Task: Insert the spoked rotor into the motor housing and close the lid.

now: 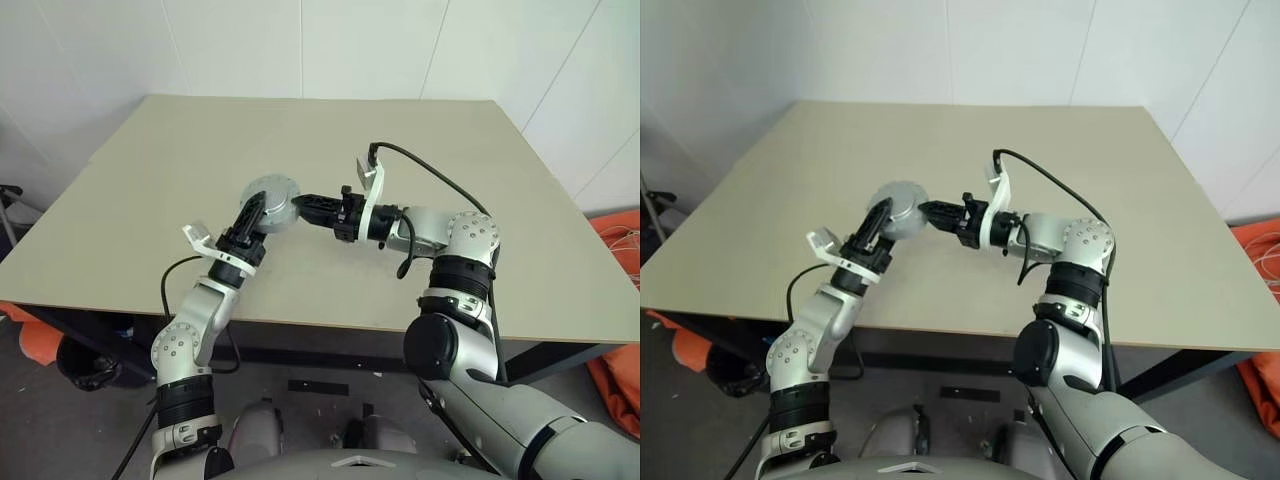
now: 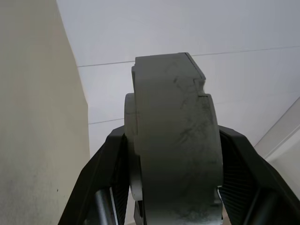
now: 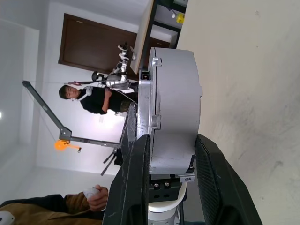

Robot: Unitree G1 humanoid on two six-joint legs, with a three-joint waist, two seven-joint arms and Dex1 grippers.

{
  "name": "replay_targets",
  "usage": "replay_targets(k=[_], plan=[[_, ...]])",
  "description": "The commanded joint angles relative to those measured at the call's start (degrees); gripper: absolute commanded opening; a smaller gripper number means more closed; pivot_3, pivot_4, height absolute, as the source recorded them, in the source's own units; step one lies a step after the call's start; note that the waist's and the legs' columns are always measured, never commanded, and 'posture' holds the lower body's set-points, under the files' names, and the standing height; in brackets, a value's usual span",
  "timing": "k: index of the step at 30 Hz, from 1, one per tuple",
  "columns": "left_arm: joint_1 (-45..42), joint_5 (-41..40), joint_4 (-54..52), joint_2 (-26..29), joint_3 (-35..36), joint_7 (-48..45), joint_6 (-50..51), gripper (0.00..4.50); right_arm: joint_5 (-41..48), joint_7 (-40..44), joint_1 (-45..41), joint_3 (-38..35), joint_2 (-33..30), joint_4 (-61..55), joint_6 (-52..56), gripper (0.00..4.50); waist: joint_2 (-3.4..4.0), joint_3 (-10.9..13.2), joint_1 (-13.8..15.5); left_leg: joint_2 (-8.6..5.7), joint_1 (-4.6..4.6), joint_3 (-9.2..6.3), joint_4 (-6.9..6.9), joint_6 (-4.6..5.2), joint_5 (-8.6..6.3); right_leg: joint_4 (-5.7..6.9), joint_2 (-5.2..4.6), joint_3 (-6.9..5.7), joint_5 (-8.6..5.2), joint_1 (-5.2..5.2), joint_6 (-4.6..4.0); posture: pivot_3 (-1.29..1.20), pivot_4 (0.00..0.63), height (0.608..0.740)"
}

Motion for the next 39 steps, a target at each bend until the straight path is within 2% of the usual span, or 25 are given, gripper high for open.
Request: replay_targets(k=[1,8,17,21,30,39], plan=[[-0.04,0.09,-2.02,-0.07,-0.76,-0.44,-0.08,2.15,2.92,-0.08,-1.51,-0.65,0.11,-2.25,0.25,1.22,0.0,0.0,-0.01,0.0,0.0,0.0,0.01,0.0,0.0,0.0,0.0,0.0,0.0,0.0,0.01,0.0,0.0,0.74],[-0.01,-0.14,-2.67,-0.35,-0.51,0.06,-0.78,2.15,0.52,-1.75,-0.94,-1.38,0.17,-1.88,-2.69,1.22,0.0,0.0,-0.01,0.0,-0.01,-0.01,0.08,0.0,0.0,0.02,0.0,0.0,0.02,0.02,0.03,0.0,0.0,0.74],[-0.11,-0.26,-3.13,-0.44,-0.09,0.3,-1.97,2.12,-4.86,-4.56,1.14,-0.5,-3.22,2.87,-10.16,4.2,0.0,0.0,0.01,0.0,-0.03,-0.05,0.26,0.0,0.0,0.06,-0.01,0.0,0.01,0.07,0.19,0.0,0.0,0.74],[0.04,1.29,-3.6,-0.36,0.08,0.38,-3.43,2.12,-7.08,-4.71,1.95,0.54,-5.02,5.18,-12.66,4.24,0.0,0.0,-0.07,0.02,-0.04,-0.05,0.41,0.0,0.0,0.15,-0.02,0.0,-0.11,0.08,0.44,0.0,0.0,0.74],[-1.87,15.98,-2.5,0.11,3.28,5.59,-17.09,2.12,-8.66,-2.83,4.88,4.33,-6.48,3.6,-12.01,4.24,-0.01,0.0,-0.22,0.03,-0.02,-0.09,0.48,0.0,0.0,0.27,-0.01,0.01,-0.15,0.08,0.52,0.0,0.0,0.74],[-6.2,21.32,0.73,-0.36,8.91,11.01,-26.36,2.12,-8.51,-1.67,5.9,5.29,-6.69,2.57,-11.64,4.24,-0.03,-0.01,-0.08,0.01,-0.02,-0.13,0.54,0.0,0.0,0.28,-0.03,0.01,-0.14,0.12,0.54,0.0,0.0,0.74]])
